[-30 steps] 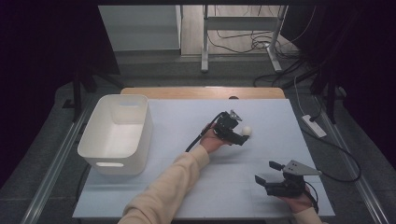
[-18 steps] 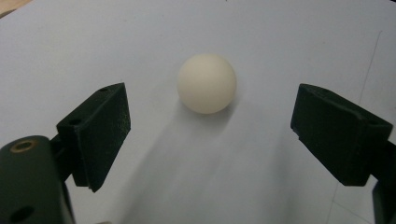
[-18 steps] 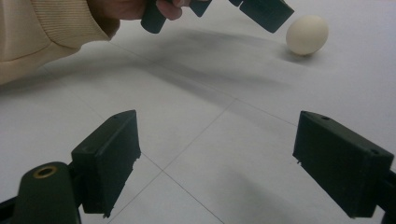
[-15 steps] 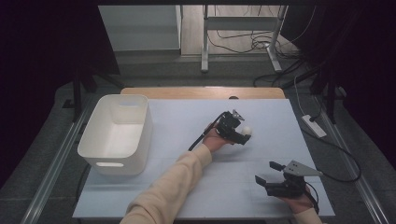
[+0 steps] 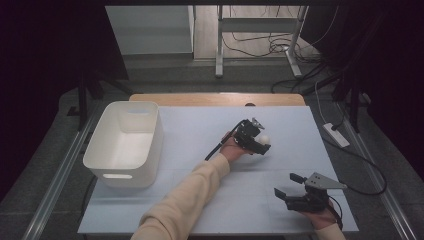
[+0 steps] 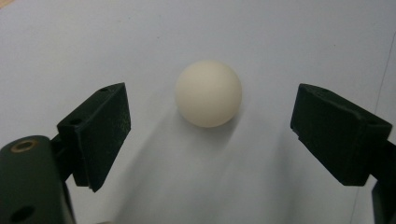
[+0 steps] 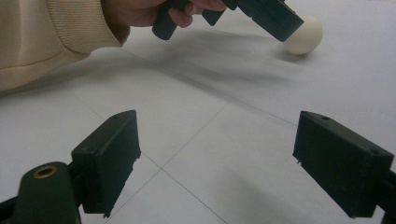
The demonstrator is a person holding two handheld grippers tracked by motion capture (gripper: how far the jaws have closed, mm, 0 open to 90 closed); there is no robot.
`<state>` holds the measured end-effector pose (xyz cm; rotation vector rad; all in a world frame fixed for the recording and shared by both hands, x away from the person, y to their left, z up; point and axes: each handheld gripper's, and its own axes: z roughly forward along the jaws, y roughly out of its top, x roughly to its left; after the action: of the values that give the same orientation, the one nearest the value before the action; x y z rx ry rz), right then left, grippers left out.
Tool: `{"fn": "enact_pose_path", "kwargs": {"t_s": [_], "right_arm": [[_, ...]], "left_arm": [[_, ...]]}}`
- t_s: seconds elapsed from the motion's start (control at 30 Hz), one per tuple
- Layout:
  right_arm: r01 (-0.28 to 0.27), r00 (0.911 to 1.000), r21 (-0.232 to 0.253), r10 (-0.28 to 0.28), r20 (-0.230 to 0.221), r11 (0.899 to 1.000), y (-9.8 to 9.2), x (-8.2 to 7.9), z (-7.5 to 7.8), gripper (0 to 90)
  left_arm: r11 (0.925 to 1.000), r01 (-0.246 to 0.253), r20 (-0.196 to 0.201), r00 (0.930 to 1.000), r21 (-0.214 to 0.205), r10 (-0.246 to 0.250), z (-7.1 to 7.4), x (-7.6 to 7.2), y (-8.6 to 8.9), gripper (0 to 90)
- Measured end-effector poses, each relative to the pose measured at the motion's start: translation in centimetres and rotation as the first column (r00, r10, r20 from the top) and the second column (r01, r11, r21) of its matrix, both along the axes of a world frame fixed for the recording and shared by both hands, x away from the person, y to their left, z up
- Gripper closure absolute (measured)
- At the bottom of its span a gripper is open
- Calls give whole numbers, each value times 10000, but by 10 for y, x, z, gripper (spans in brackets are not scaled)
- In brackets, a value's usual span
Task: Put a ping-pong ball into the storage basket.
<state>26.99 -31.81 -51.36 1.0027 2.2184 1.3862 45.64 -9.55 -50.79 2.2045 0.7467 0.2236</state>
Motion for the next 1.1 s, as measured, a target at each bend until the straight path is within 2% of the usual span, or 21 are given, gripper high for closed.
{"fn": "enact_pose_path", "kwargs": {"t_s": [0.83,1.1], "right_arm": [[18,10000,48,-18,-8,10000,-2,1,0,145],[44,10000,51,-44,-12,10000,-3,1,-1,145]], "left_arm": [[9999,-67,-138,9999,116,68,-14,11,-9,146],[9999,143,-122,9998,4,-143,-15,13,-10,240]]}}
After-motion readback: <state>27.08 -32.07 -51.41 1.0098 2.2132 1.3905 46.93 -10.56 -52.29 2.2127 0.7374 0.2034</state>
